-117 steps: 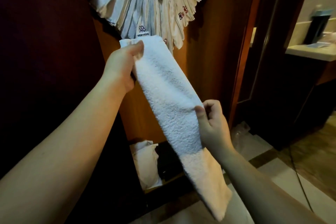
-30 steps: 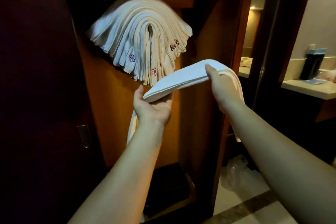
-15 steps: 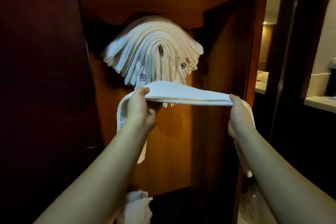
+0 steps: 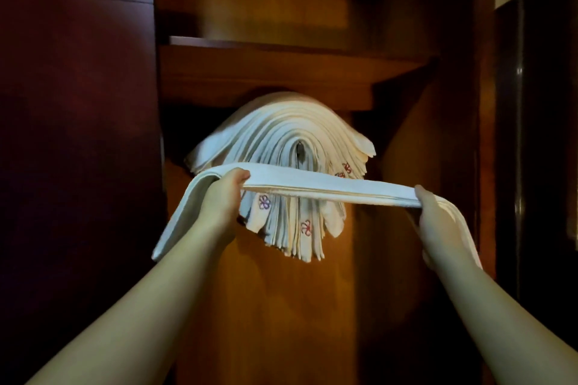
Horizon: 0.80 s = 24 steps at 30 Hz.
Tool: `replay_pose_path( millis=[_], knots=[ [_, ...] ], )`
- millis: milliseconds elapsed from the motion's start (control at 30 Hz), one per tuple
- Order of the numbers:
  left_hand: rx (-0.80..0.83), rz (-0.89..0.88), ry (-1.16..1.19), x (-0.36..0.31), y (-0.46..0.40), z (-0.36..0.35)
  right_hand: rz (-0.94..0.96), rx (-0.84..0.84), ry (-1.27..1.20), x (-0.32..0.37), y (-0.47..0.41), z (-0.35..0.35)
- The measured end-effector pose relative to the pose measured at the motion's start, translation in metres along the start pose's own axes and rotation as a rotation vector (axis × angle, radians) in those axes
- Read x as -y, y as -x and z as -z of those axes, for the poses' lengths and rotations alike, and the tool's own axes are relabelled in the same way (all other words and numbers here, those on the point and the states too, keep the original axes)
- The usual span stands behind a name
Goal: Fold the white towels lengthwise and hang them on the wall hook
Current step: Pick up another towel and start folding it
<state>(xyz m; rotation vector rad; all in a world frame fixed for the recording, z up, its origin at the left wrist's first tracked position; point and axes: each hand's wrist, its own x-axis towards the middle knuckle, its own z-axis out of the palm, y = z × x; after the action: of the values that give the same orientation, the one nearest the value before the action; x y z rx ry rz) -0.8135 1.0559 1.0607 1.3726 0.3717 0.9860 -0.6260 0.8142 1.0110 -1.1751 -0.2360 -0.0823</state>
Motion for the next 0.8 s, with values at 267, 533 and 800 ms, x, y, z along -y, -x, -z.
replay_pose_path(
  millis=[267,533,800],
  knots=[
    [-0.046,-0.151,0.099,-0.018,-0.082,-0.019,0.067,0.026,-0.291,0.001,-0.071,-0.06],
    [-0.022,-0.232,0.213,-0.034,-0.18,-0.037,0.259,0.118,-0.126,0.02,-0.162,-0.119],
    [-0.112,-0.32,0.148,-0.079,-0.27,-0.039,0.423,0.333,0.024,0.082,-0.248,-0.192]
  ],
)
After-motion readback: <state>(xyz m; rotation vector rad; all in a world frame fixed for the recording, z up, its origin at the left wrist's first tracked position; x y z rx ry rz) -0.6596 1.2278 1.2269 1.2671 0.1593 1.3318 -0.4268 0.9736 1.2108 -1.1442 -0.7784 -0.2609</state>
